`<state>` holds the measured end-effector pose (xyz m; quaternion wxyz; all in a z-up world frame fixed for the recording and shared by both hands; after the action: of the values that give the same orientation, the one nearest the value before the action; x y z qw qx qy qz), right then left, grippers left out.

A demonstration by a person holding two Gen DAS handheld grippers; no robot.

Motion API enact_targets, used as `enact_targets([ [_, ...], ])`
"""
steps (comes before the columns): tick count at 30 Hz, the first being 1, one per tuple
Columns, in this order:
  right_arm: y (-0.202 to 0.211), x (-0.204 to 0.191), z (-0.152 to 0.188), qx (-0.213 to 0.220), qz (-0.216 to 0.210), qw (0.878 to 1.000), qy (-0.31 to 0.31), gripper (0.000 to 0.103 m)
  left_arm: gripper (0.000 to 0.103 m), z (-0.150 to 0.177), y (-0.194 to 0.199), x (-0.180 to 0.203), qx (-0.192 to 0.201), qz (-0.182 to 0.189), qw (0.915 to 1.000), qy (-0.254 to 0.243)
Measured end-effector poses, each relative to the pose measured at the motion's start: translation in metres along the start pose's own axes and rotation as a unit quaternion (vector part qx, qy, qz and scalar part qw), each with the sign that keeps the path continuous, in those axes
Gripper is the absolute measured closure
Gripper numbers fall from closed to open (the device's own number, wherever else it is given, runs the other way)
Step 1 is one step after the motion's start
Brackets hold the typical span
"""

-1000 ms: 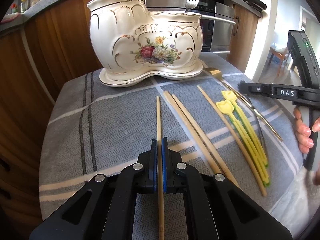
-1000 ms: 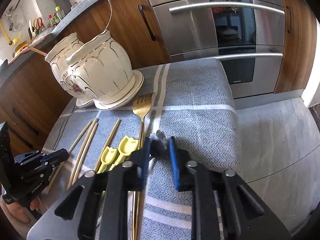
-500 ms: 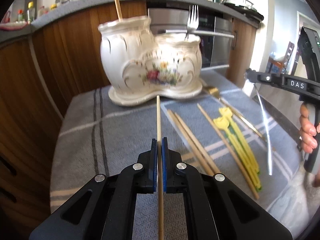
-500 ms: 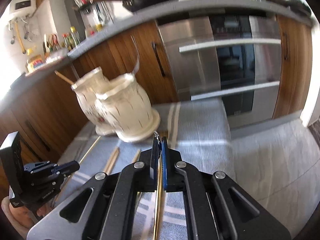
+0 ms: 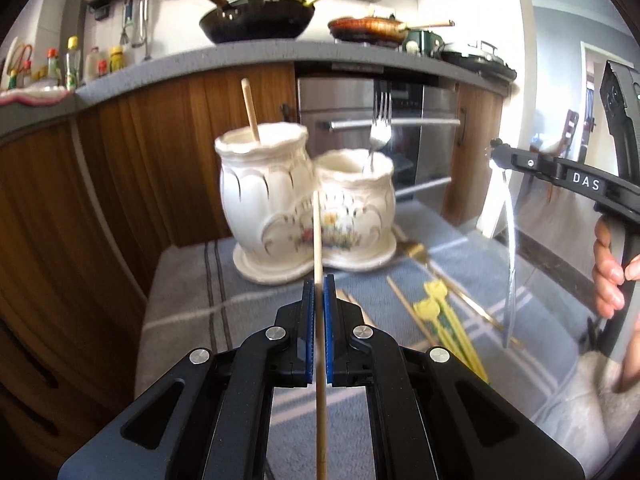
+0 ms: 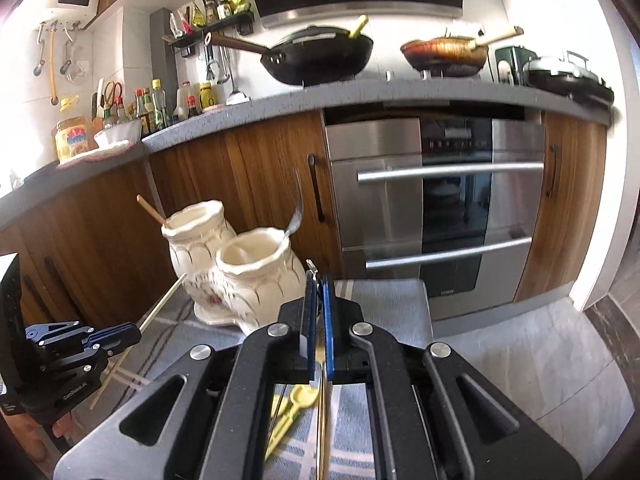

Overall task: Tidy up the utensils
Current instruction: 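Drop the chopstick into the holder with the left tool while the right drops the spoon in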

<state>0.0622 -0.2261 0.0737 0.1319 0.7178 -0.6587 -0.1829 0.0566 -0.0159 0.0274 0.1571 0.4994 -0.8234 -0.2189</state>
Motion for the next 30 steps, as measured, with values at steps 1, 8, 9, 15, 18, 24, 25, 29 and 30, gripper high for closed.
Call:
enact_targets([
  [1, 0.002, -0.002, -0.006, 0.011, 0.004, 1.000, 0.002, 0.100, 0.098, -0.003, 0.002, 0.000, 0.005, 0.000, 1.0000, -0.001],
  [8, 0.012, -0.016, -0.038, 0.072, 0.009, 0.997, -0.002, 0.100, 0.098, -0.022, 0.015, -0.006, 0.054, -0.002, 0.9985, -0.006],
  [9, 0.012, -0.017, -0.041, 0.078, 0.010, 0.997, -0.003, 0.100, 0.098, -0.025, 0.015, -0.008, 0.061, -0.001, 0.9981, -0.005],
  [15, 0.009, -0.023, -0.066, 0.122, 0.017, 0.992, -0.011, 0.100, 0.098, -0.046, 0.022, -0.014, 0.104, 0.006, 0.9945, -0.009],
  [18, 0.003, -0.022, -0.078, 0.143, 0.021, 0.989, -0.019, 0.100, 0.098, -0.060, 0.031, -0.017, 0.137, 0.013, 0.9904, -0.016],
  [24, -0.012, -0.017, -0.094, 0.178, 0.011, 0.983, -0.043, 0.100, 0.098, -0.090, 0.049, -0.024, 0.206, 0.020, 0.9779, -0.027],
  [25, -0.015, -0.016, -0.096, 0.185, 0.011, 0.981, -0.047, 0.100, 0.098, -0.096, 0.050, -0.028, 0.215, 0.018, 0.9761, -0.025],
  [29, -0.027, -0.012, -0.099, 0.195, 0.003, 0.978, -0.070, 0.100, 0.098, -0.118, 0.041, -0.057, 0.239, 0.029, 0.9705, 0.008],
  [30, -0.030, -0.012, -0.098, 0.197, 0.003, 0.978, -0.073, 0.100, 0.098, -0.123, 0.037, -0.064, 0.241, 0.035, 0.9698, 0.017],
])
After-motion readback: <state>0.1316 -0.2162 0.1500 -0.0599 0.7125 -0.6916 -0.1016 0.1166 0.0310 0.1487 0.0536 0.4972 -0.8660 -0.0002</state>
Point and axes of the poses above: each gripper's, at about its wrist camera, not at the fingertips, and y roughly against the way its jaws point, x to its right, z to its underside, the point moved 1 cm from there along -y, roughly the way its jaws point, and after that the axes turned 9 degrees about z, right-handed, at the moved point
